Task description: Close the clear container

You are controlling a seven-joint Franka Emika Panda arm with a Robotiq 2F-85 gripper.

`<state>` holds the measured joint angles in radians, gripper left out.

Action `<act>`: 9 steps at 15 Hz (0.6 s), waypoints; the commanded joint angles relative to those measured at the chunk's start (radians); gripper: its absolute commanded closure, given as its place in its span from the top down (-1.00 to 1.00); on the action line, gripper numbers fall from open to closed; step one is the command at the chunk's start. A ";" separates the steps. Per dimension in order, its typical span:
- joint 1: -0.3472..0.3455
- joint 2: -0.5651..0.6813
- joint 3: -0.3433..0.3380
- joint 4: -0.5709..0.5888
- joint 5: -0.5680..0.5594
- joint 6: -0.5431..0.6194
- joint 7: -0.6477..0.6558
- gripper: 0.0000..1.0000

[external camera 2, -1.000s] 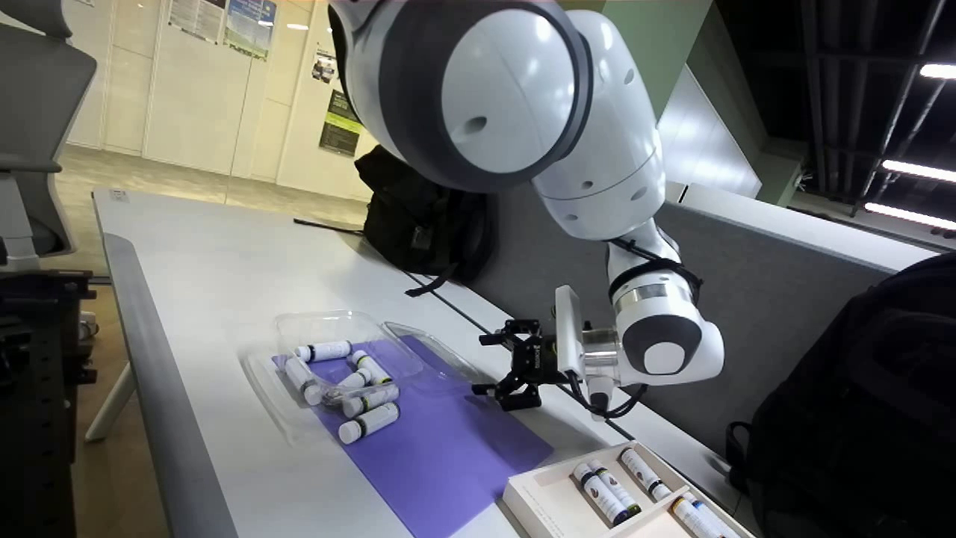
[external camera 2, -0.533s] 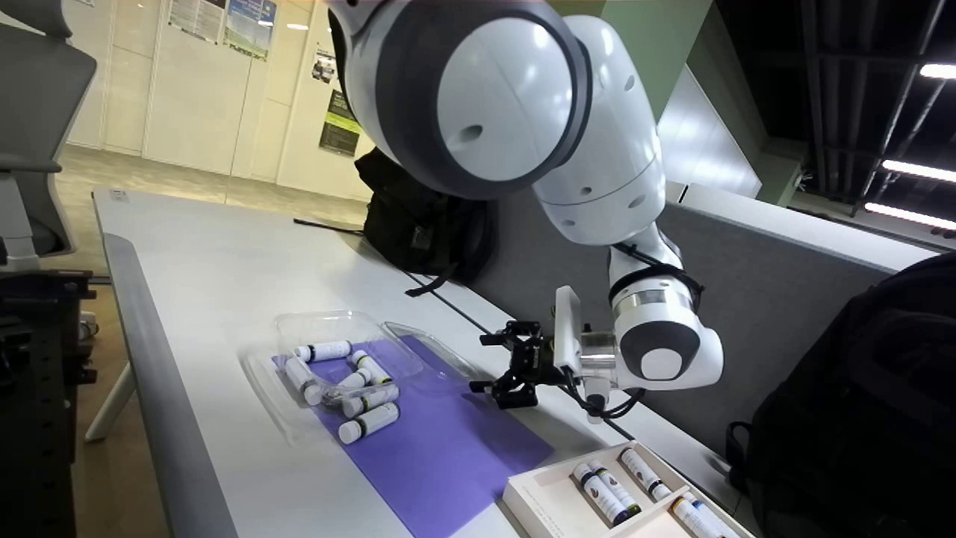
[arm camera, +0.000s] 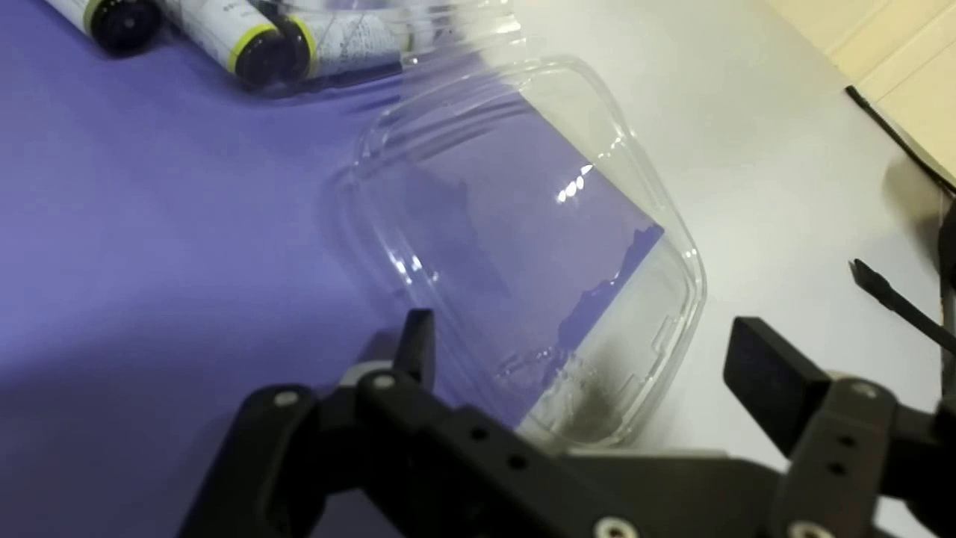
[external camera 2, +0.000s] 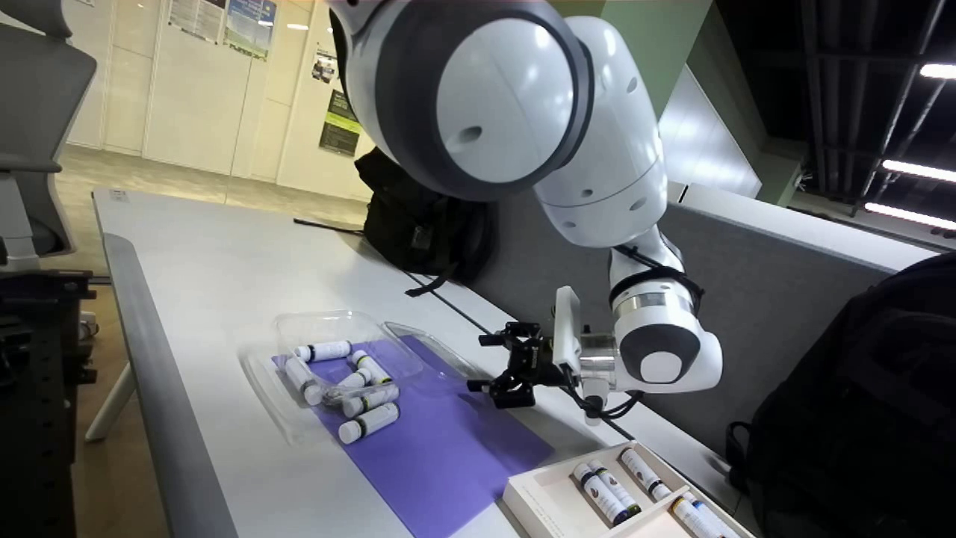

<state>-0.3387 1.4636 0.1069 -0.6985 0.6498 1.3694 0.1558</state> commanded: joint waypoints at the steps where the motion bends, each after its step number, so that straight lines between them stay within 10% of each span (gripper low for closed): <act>1: -0.004 0.000 0.015 0.006 -0.028 -0.083 -0.035 1.00; 9: 0.008 0.000 0.012 0.013 -0.083 -0.190 -0.186 1.00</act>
<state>-0.3306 1.4640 0.1105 -0.6989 0.5953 1.2006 -0.0101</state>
